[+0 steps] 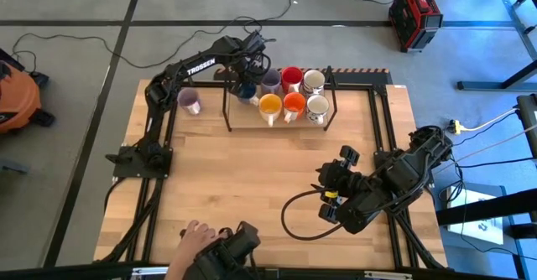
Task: Place coffee mugs
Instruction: Put the blue mug on the shelf, then put the purple patterned mug on the shelf
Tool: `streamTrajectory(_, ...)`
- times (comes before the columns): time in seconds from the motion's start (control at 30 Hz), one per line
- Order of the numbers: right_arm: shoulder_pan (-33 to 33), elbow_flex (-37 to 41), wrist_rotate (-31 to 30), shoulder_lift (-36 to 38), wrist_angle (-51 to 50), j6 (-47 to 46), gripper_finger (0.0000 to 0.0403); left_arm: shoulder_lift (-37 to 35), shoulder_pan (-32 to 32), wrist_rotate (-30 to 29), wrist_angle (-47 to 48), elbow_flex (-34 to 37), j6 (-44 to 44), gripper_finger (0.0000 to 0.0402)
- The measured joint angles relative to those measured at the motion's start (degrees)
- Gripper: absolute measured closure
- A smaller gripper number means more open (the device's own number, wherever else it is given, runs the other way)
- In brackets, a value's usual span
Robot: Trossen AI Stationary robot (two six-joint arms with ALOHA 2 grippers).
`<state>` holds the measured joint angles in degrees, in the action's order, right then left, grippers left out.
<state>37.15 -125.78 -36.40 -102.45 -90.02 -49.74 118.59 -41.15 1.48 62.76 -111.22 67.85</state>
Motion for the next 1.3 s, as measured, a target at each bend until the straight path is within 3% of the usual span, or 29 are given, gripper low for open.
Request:
streamTrajectory(0.5,0.0,0.0,0.5,0.0,0.0,0.0,0.0228,-0.3,0.2,-1.9,-2.3,0.0,-1.7,0.0332)
streamTrajectory(0.87,0.0,0.0,0.6,0.0,0.0,0.7,0.0228,-3.2,0.9,-5.2,-2.3,0.0,-3.0,0.0328)
streamTrajectory(1.03,0.0,0.0,0.1,0.1,0.0,0.7,0.0228,-9.5,2.0,-1.7,-3.8,-0.1,-12.2,0.0328)
streamTrajectory(1.3,0.0,-0.1,-3.7,0.5,0.0,0.7,0.0228,-26.3,5.2,1.5,1.0,-0.2,-38.9,0.0327)
